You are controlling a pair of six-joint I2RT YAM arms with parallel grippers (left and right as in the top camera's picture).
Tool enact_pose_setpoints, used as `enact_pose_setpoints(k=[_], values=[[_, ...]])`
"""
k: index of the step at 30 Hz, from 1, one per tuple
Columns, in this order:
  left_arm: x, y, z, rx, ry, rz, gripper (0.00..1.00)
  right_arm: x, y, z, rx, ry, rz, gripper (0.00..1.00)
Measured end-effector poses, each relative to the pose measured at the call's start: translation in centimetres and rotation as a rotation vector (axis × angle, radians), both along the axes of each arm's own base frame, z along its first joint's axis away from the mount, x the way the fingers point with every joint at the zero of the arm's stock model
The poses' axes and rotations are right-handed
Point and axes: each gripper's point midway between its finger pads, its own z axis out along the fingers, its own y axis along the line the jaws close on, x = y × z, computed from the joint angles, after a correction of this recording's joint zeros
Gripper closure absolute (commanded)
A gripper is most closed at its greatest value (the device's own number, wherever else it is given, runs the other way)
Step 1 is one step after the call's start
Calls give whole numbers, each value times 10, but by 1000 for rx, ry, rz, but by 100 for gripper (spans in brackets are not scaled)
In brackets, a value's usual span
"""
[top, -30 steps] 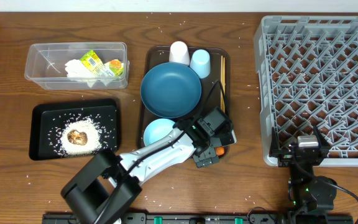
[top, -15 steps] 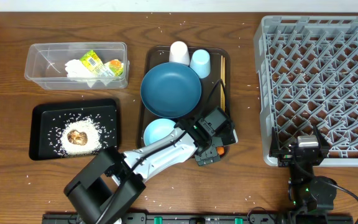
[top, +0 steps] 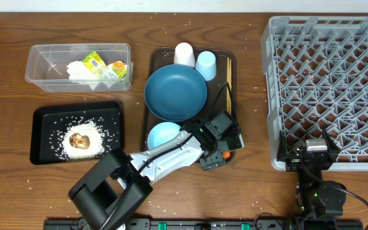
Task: Sort waste into correct bins and load items into the dishwasher rack
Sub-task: 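Close the left gripper on the carrot and lift it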
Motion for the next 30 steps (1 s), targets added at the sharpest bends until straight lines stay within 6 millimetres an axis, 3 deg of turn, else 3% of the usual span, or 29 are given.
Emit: enact_pose_setpoints(k=[12, 22, 25, 30], values=[[-5, 0, -11, 5, 42, -5, 30, 0, 0, 0, 0, 0, 0, 1], [-10, -1, -12, -8, 77, 41, 44, 0, 0, 0, 0, 0, 0, 1], [-10, 0, -12, -9, 89, 75, 53, 0, 0, 0, 0, 0, 0, 1], [-11, 0, -12, -15, 100, 121, 54, 0, 0, 0, 0, 0, 0, 1]])
